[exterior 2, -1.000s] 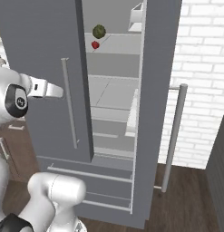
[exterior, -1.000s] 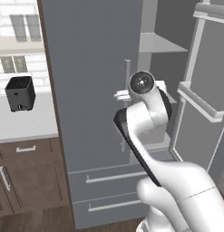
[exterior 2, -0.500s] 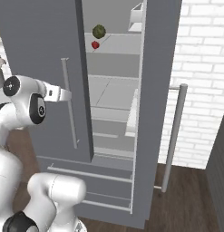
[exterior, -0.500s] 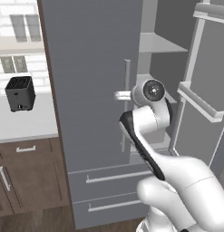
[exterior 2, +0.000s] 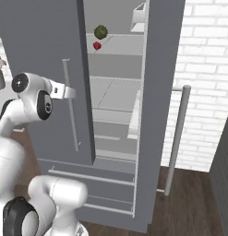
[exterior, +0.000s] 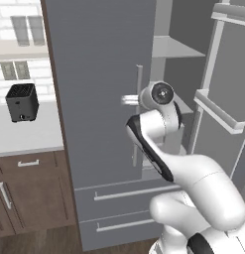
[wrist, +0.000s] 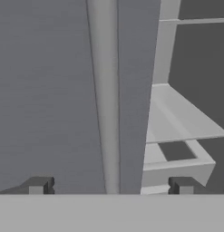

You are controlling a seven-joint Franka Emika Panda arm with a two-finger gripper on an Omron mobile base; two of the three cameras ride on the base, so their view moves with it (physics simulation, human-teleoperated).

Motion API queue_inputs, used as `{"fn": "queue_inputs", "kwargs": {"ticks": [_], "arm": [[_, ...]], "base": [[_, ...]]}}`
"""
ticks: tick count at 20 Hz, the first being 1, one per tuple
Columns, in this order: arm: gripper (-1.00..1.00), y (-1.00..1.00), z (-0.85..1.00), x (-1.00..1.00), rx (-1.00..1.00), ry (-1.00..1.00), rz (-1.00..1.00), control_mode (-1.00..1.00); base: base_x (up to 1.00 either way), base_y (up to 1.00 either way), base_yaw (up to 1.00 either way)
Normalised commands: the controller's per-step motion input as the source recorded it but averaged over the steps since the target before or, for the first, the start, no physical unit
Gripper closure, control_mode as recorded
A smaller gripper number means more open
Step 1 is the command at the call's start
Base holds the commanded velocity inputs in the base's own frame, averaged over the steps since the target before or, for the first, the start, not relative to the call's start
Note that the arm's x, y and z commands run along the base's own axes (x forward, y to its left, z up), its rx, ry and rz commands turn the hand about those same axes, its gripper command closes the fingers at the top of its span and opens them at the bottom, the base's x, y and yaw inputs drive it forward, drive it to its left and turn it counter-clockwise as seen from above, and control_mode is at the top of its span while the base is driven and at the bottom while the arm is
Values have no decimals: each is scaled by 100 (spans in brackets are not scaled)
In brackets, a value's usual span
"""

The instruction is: Take the strawberry from the fridge and place it on top of the pancake, located on the dining counter.

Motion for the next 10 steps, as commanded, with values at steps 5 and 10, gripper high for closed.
{"fn": "queue_inputs", "kwargs": {"ticks": [5,10], "arm": [[-100,0,0,39,3,0,2,-100],[-100,0,0,46,6,0,5,-100]], "base": [[0,0,0],[0,0,0]]}}
